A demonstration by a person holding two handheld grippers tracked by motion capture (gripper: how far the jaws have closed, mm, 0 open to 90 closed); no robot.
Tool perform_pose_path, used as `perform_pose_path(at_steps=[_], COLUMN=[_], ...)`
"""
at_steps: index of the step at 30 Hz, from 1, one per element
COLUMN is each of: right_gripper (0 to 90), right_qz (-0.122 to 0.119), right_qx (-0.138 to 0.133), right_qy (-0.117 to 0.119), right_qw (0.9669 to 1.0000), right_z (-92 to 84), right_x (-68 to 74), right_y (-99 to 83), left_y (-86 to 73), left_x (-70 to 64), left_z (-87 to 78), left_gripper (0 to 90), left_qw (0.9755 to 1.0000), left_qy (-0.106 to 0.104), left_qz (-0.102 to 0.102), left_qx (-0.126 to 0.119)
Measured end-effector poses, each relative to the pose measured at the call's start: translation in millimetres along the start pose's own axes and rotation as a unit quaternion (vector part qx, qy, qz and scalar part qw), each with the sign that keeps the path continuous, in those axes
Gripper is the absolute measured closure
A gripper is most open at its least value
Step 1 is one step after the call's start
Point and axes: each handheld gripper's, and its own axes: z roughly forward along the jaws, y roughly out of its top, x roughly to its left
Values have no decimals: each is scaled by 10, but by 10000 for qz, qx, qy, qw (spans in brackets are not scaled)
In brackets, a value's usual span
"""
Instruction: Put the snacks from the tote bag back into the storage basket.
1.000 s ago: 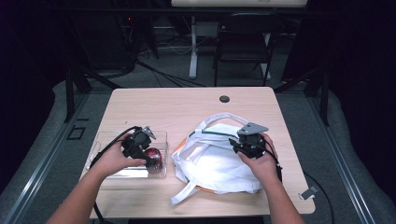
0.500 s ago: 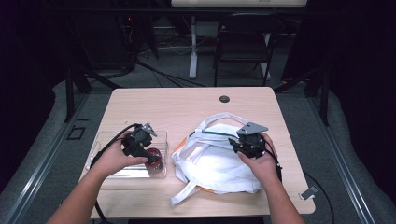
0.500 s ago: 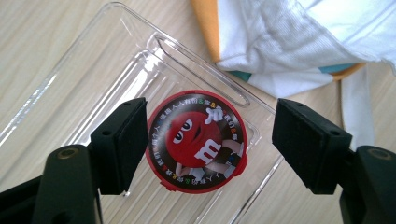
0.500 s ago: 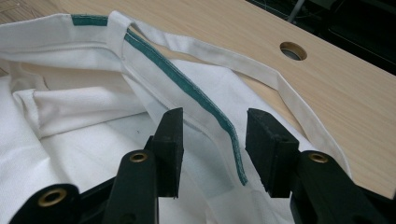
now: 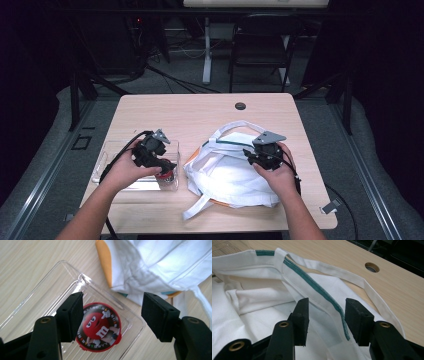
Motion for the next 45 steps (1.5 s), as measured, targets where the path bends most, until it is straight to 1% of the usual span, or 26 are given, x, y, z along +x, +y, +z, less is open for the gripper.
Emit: perform_pose_path(at_steps=[1, 4, 5, 7, 8, 12, 13, 14, 16, 17, 20, 22, 24, 25, 27, 28, 30, 31, 32, 34, 35, 37, 39, 43, 44, 45], right_gripper=[549, 547, 547, 547, 548, 557, 559, 559, 563, 564, 566, 570, 572, 572, 575, 577, 580, 582, 583, 586, 590, 592, 592, 595, 596, 597], right_qz=[-20, -75, -75, -73, -68, -38, -31, -28, -33, -28, -46, -101, -48, -68, -63, -63, -69, -58, -67, -63, -73, -88, -89, -114, -138, -161], right_qx=[-11, -1, -1, -23, -18, -18, -6, 0, 5, -7, 3, 0, -22, 1, 4, -7, -47, -73, -75, -95, -124, -131, -146, -190, -184, -186], right_qy=[-10, 21, 21, 54, 53, 97, 103, 101, 123, 134, 136, 165, 212, 242, 247, 260, 261, 266, 285, 275, 274, 277, 294, 313, 324, 312], right_qw=[10000, 10000, 10000, 10000, 10000, 9999, 9999, 9999, 9999, 9999, 9999, 9998, 9998, 9997, 9997, 9996, 9996, 9996, 9995, 9996, 9995, 9995, 9994, 9993, 9992, 9992], right_z=[-1, -4, -4, -10, -13, -21, -21, -21, -22, -21, -22, -19, -10, -7, -1, -1, -7, -11, -18, -23, -28, -34, -38, -43, -43, -42], right_x=[17, 36, 36, 44, 47, 46, 45, 44, 49, 55, 63, 76, 89, 92, 106, 112, 120, 123, 122, 124, 126, 131, 139, 153, 154, 158], right_y=[9, 19, 19, 25, 26, 25, 24, 23, 22, 21, 21, 18, 9, 7, 1, 1, 3, 4, 5, 5, 6, 7, 8, 8, 9, 10], left_y=[20, 53, 53, 89, 101, 138, 145, 149, 157, 157, 158, 151, 138, 129, 114, 103, 85, 75, 66, 58, 44, 33, 22, 1, -17, -27], left_x=[-44, -113, -113, -169, -184, -258, -272, -289, -308, -326, -356, -403, -443, -457, -481, -499, -520, -534, -552, -560, -587, -621, -644, -677, -690, -701], left_z=[-4, -6, -6, 0, 3, 41, 51, 63, 76, 91, 114, 137, 164, 178, 203, 225, 250, 261, 271, 273, 281, 293, 302, 330, 352, 363], left_gripper=[359, 368, 371, 378, 378, 384, 386, 389, 396, 397, 399, 401, 405, 406, 406, 407, 407, 408, 409, 411, 413, 413, 413, 413, 413, 413], left_qw=[10000, 9998, 9998, 9996, 9996, 9996, 9996, 9994, 9993, 9992, 9992, 9991, 9989, 9988, 9989, 9988, 9988, 9988, 9987, 9986, 9984, 9983, 9983, 9981, 9979, 9978], left_qy=[18, 58, 58, 130, 94, 83, 37, 44, -67, -50, -34, 5, 85, 46, 48, 110, 44, 50, 120, 103, 54, 65, 20, 38, -23, -33], left_qz=[-28, -13, -13, -23, 0, 38, 6, -17, -11, -15, -11, 3, 3, -12, 13, -3, -27, -27, -33, -31, -53, -30, 1, 8, 4, -15], left_qx=[-61, -191, -191, -269, -270, -274, -291, -340, -367, -403, -405, -428, -452, -482, -458, -477, -481, -481, -501, -514, -565, -575, -580, -622, -649, -665])
